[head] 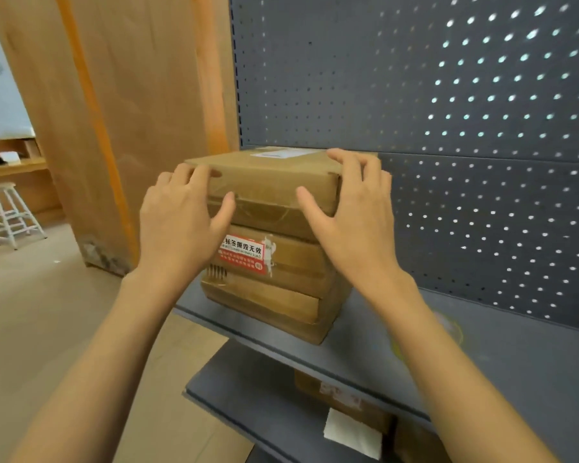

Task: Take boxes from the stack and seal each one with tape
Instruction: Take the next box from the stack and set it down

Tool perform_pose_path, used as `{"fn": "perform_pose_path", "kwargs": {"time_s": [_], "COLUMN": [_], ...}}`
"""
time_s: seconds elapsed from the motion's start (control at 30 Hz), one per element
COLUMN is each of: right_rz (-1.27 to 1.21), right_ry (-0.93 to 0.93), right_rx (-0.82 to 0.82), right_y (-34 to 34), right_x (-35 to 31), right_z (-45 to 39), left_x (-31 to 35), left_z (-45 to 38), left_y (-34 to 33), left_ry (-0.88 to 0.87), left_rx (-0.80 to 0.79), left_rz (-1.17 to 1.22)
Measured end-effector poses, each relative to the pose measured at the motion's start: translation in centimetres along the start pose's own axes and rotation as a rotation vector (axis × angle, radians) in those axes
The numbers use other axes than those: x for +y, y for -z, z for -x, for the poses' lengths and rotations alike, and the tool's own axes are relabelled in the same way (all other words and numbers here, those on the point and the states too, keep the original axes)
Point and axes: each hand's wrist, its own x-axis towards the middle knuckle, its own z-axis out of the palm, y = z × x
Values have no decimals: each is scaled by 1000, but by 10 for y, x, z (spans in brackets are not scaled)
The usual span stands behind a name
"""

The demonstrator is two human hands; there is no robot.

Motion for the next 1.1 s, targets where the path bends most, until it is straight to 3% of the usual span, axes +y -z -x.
{"fn": "perform_pose_path", "kwargs": {"time_s": [0.1,0.23,0.43,0.53,0.6,0.7,1.1], "right_rz": [-101,-172,-455,-554,-562,-579,-659], "right_ry": [-174,-360,-740,-862,-877,-898,-759], "right_rx": [56,169,254,234,237,254,355], "right_y": [-15,-31,-43,-49,-51,-52,-30], "right_x": [-9,-19,-20,-22,-23,-23,-26], "right_z": [-5,-6,-17,-22,-23,-26,-21], "left_x": [-24,-53,-71,-77,-80,-83,-64], "left_z": [-21,-41,-77,-87,-91,-93,-88], "left_y": [-18,-40,-69,-77,-83,-95,-80], "left_ry": [53,101,682,782,756,713,626], "left_rx": [-62,-80,-310,-501,-619,-635,-441], "left_rz": [290,466,1206,1425,1480,1468,1530]}}
